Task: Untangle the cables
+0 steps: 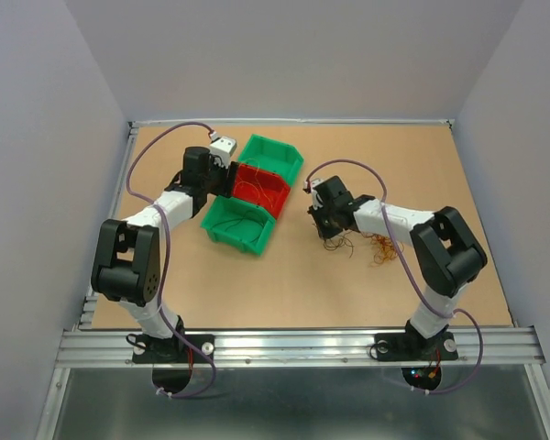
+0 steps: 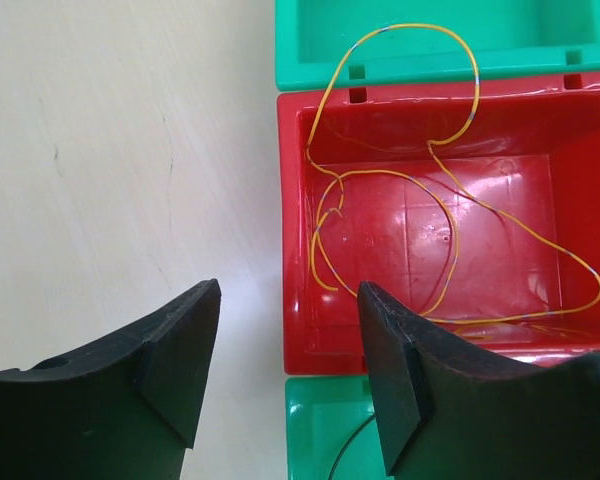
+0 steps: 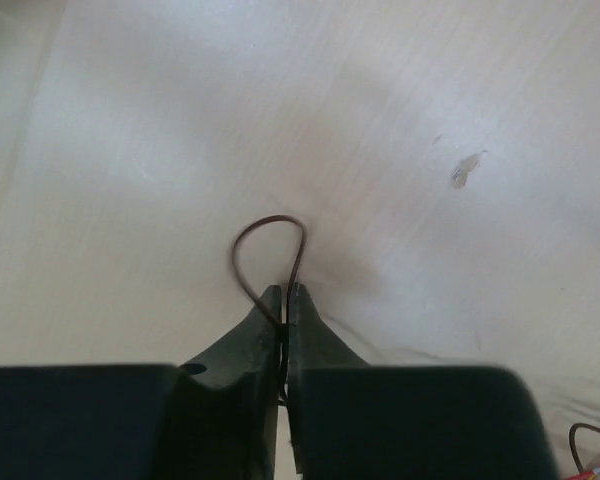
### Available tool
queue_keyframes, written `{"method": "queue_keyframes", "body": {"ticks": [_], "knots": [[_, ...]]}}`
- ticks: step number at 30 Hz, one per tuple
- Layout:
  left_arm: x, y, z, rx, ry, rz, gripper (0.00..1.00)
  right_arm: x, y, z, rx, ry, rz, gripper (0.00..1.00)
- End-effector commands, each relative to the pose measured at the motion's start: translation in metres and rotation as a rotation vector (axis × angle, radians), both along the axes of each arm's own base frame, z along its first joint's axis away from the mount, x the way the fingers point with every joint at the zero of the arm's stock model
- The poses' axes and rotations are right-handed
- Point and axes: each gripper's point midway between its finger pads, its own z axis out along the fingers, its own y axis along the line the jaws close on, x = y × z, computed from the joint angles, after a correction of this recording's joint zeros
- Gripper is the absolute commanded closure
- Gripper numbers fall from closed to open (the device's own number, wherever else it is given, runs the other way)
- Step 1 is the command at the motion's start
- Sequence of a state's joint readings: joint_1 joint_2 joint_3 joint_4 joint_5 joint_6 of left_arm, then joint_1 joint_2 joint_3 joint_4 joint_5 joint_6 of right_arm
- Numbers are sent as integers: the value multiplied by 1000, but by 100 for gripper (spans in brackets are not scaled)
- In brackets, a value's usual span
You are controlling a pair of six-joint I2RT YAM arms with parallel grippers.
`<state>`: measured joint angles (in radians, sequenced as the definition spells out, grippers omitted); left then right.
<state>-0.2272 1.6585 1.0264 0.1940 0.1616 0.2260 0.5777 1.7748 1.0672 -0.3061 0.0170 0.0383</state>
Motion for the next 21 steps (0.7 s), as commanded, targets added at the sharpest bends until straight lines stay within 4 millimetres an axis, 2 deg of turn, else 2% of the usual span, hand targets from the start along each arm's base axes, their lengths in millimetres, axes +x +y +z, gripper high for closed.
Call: {"method": "queue_keyframes", "body": {"ticks": [1, 2, 3, 4, 5, 7, 8, 10, 13, 15, 16, 17, 19, 21], "knots": [[2, 1, 42, -31, -121, -14, 31, 7, 21, 52, 121, -118, 70, 99], [0, 0, 42, -33, -124, -22, 31, 8, 28, 86, 204, -203, 94, 99], [-1, -1, 42, -35, -126, -31, 31, -1, 37, 94, 268, -214, 140, 99], [-2, -2, 43, -38, -127, -39, 31, 3, 44, 119, 335, -290, 162, 99], [-1, -2, 43, -33, -130, -42, 31, -1, 49, 135, 387, -322, 176, 99], [-1, -1, 42, -33, -128, -35, 31, -7, 58, 192, 537, -456, 218, 99], [0, 0, 43, -32, -133, -31, 31, -12, 60, 203, 589, -469, 211, 99], [-1, 0, 49, -40, -153, -29, 31, -21, 64, 249, 705, -561, 237, 99], [-4, 1, 56, -51, -174, -24, 30, -39, 73, 295, 835, -607, 313, 100], [-5, 2, 58, -54, -183, -19, 29, -46, 76, 336, 912, -683, 366, 100], [-4, 3, 59, -56, -185, -15, 29, -47, 77, 347, 928, -697, 367, 99], [-4, 3, 60, -58, -186, -12, 28, -47, 75, 377, 955, -747, 372, 100], [-3, 4, 61, -63, -191, -11, 28, -47, 74, 402, 968, -777, 372, 100], [-2, 7, 61, -65, -190, -5, 28, -42, 76, 414, 965, -773, 363, 100]]}}
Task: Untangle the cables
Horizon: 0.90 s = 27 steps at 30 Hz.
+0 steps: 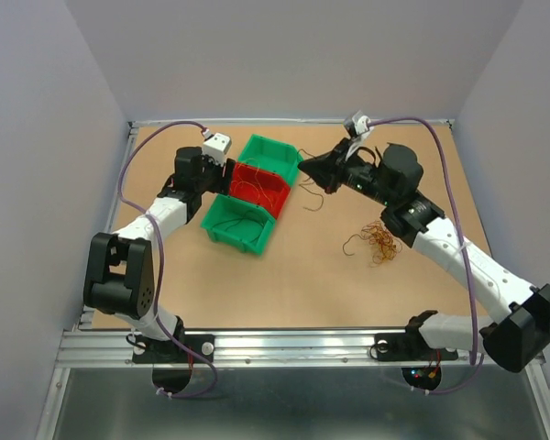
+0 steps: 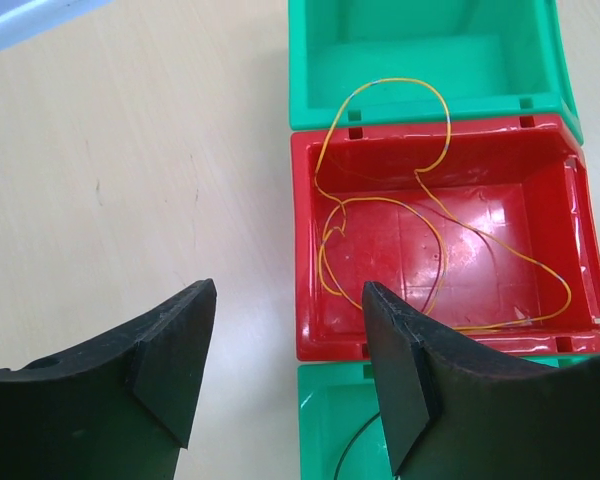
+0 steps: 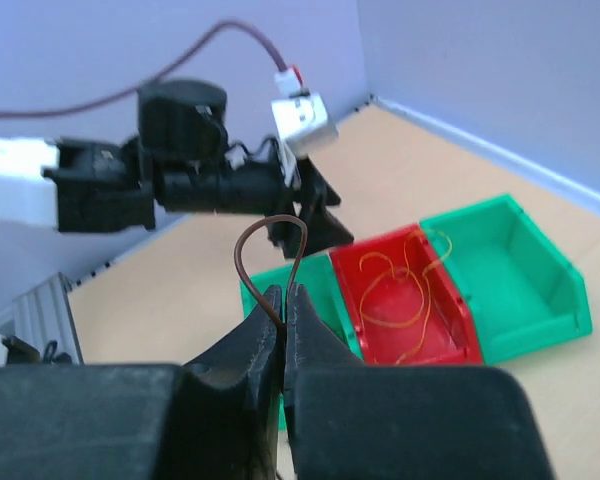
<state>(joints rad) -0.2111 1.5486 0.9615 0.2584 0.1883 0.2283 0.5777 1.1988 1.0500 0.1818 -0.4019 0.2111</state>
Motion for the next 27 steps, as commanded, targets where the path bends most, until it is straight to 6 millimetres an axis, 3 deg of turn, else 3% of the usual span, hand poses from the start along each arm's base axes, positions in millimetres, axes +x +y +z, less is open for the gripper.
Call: {"method": "queue_keyframes", "body": {"ticks": [1, 5, 10, 12, 13, 14, 15, 17, 20, 21, 25, 26, 27], "knots": [[5, 3, 29, -33, -86, 2, 28, -13, 4, 109, 142, -159, 50, 99], [4, 7, 35, -62, -92, 1, 27, -13, 19, 91, 123, -92, 127, 100], [7, 18, 40, -104, -90, 14, 27, 8, 40, 52, 116, -70, 146, 100], [7, 21, 43, -122, -92, 21, 27, 17, 50, 35, 105, -52, 110, 99], [8, 25, 43, -126, -93, 30, 27, 33, 55, 21, 84, -34, 34, 100], [9, 27, 45, -130, -96, 32, 27, 30, 68, 12, 48, -55, 31, 99], [10, 29, 45, -138, -92, 45, 27, 40, 72, 9, 35, -56, -24, 100], [13, 37, 47, -149, -92, 63, 27, 45, 95, -20, -29, -29, -25, 99], [15, 45, 52, -178, -93, 82, 27, 49, 118, -39, -60, -15, -32, 100], [16, 53, 53, -182, -97, 99, 27, 55, 127, -61, -95, 7, -33, 99], [17, 58, 57, -209, -102, 105, 27, 63, 152, -103, -169, 29, -61, 99], [18, 67, 56, -212, -101, 124, 27, 65, 157, -109, -180, 28, -81, 100], [18, 67, 56, -217, -98, 122, 27, 68, 163, -133, -217, 49, -85, 99]]}}
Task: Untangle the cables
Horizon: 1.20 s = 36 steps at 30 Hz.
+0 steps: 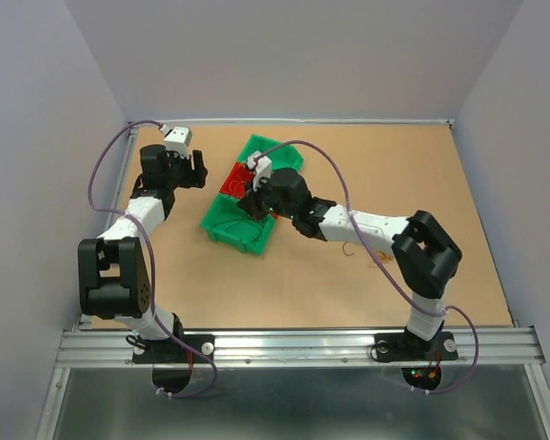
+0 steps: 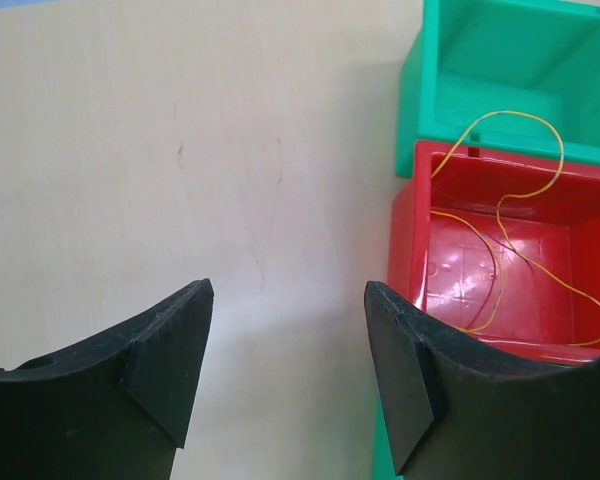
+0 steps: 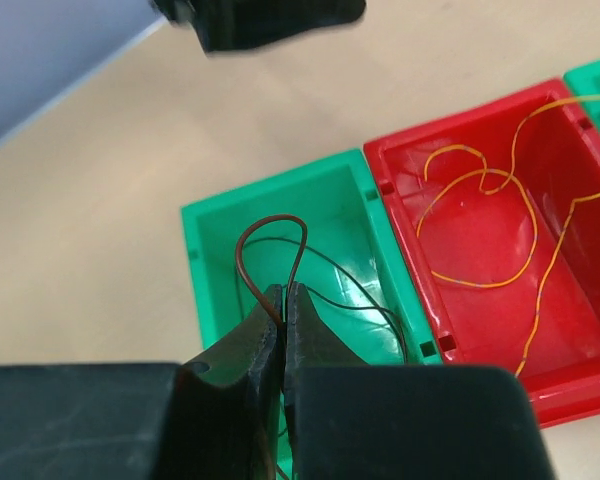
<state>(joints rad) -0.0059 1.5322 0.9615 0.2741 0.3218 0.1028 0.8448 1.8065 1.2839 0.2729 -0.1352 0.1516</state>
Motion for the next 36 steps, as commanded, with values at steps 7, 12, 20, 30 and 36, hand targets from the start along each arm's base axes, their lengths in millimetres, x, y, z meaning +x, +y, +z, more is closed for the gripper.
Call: {"method": "queue_keyframes", "body": {"ticks": [7, 12, 20, 30, 36], "knots": [[9, 1, 40, -38, -109, -20, 27, 21, 37, -89, -160, 3, -66, 99], [7, 2, 41, -30, -119, -19, 27, 14, 39, -147, -283, 130, -32, 98], [11, 0, 30, -53, -107, -15, 26, 7, 27, -113, -242, 108, -96, 68], [5, -5, 31, -29, -146, -38, 26, -16, -2, 18, -70, 6, -220, 38], [-6, -24, 43, -16, -195, -76, 21, -29, -123, 17, -90, 17, -614, 6]]}}
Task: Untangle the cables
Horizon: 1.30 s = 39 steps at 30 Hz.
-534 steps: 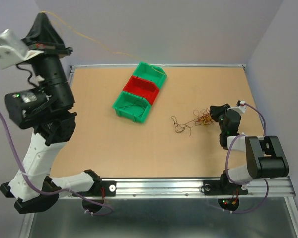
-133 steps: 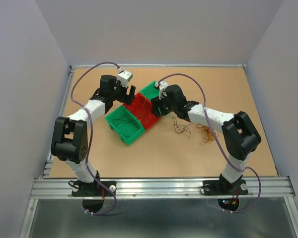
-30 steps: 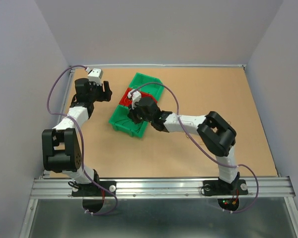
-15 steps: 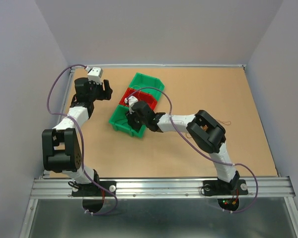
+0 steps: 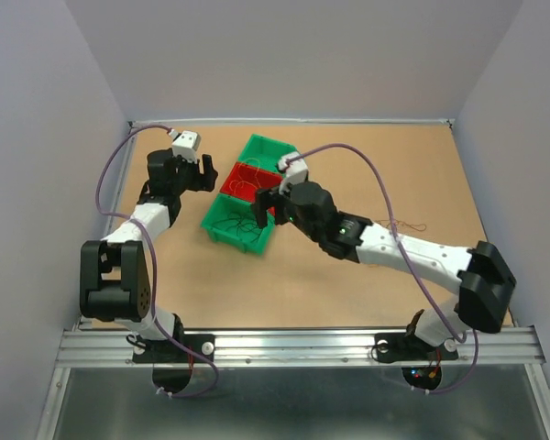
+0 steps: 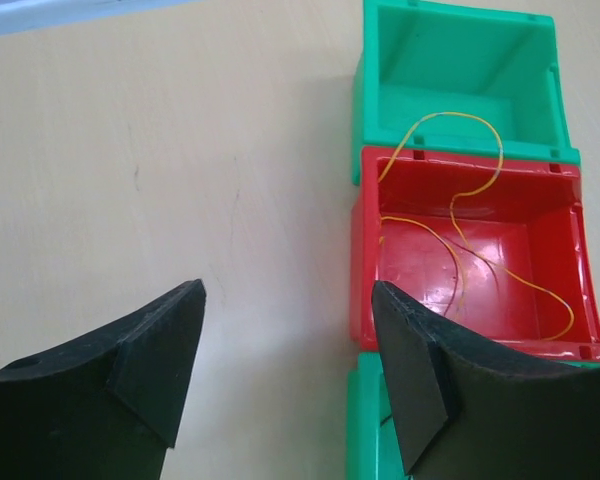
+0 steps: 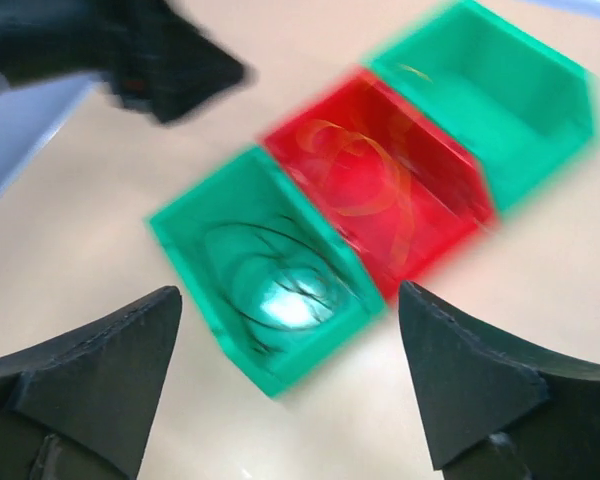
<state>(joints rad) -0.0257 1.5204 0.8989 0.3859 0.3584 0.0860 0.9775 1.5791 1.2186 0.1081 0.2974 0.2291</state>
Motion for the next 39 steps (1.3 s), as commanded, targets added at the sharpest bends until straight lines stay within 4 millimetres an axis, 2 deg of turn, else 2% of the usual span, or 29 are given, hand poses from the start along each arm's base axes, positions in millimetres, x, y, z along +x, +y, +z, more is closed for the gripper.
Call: {"method": "queue_keyframes", "body": {"ticks": [1, 2, 4, 5, 6, 7, 8, 12, 16, 18, 19, 20, 24, 25, 27, 30, 32, 34, 35, 36, 37, 38, 39], "knots": [[-6, -9, 45, 12, -151, -32, 20, -2, -100, -39, -64, 57, -376, 4], [-9, -11, 44, 10, -152, -37, 19, -11, -139, -68, -118, 87, -500, 0], [-16, -16, 55, 9, -186, -50, 18, -23, -177, -67, -63, 83, -596, 0], [-19, -17, 54, 16, -193, -54, 17, -30, -205, -90, -75, 100, -679, 0], [-21, -18, 57, 17, -205, -57, 17, -33, -217, -93, -53, 101, -713, 0], [-25, -23, 63, 17, -221, -70, 17, -36, -226, -87, 0, 94, -736, 0], [-27, -23, 63, 21, -225, -68, 17, -41, -235, -101, 0, 114, -750, 0], [-38, -35, 64, 29, -236, -104, 16, -47, -239, -115, 25, 149, -761, 0], [-47, -51, 68, 48, -260, -142, 17, -40, -240, -131, -44, 163, -795, 3], [-52, -59, 68, 58, -271, -162, 16, -32, -244, -150, -95, 215, -809, 5], [-55, -60, 71, 60, -280, -164, 16, -25, -241, -151, -91, 243, -802, 6], [-59, -65, 68, 61, -278, -177, 17, -20, -245, -169, -122, 299, -805, 8], [-73, -78, 75, 77, -331, -214, 16, -11, -259, -193, -176, 326, -897, 8], [-75, -79, 81, 77, -355, -215, 16, -6, -266, -196, -161, 327, -932, 9], [-78, -81, 77, 86, -359, -221, 16, 2, -271, -203, -138, 331, -958, 10], [-80, -83, 78, 90, -367, -220, 16, 23, -269, -216, -55, 342, -968, 16], [-79, -84, 76, 96, -365, -217, 16, 37, -263, -221, 4, 334, -967, 25], [-78, -83, 73, 105, -360, -213, 16, 49, -257, -219, 43, 318, -983, 39], [-78, -84, 73, 108, -361, -214, 16, 52, -256, -229, 26, 326, -990, 62], [-78, -83, 70, 111, -356, -210, 16, 55, -253, -230, 21, 327, -982, 74], [-77, -84, 70, 114, -356, -212, 17, 59, -247, -230, 13, 329, -954, 92], [-77, -84, 69, 117, -356, -218, 17, 64, -237, -225, 34, 315, -903, 100], [-78, -87, 69, 119, -359, -231, 17, 63, -219, -220, 23, 326, -781, 100]]}}
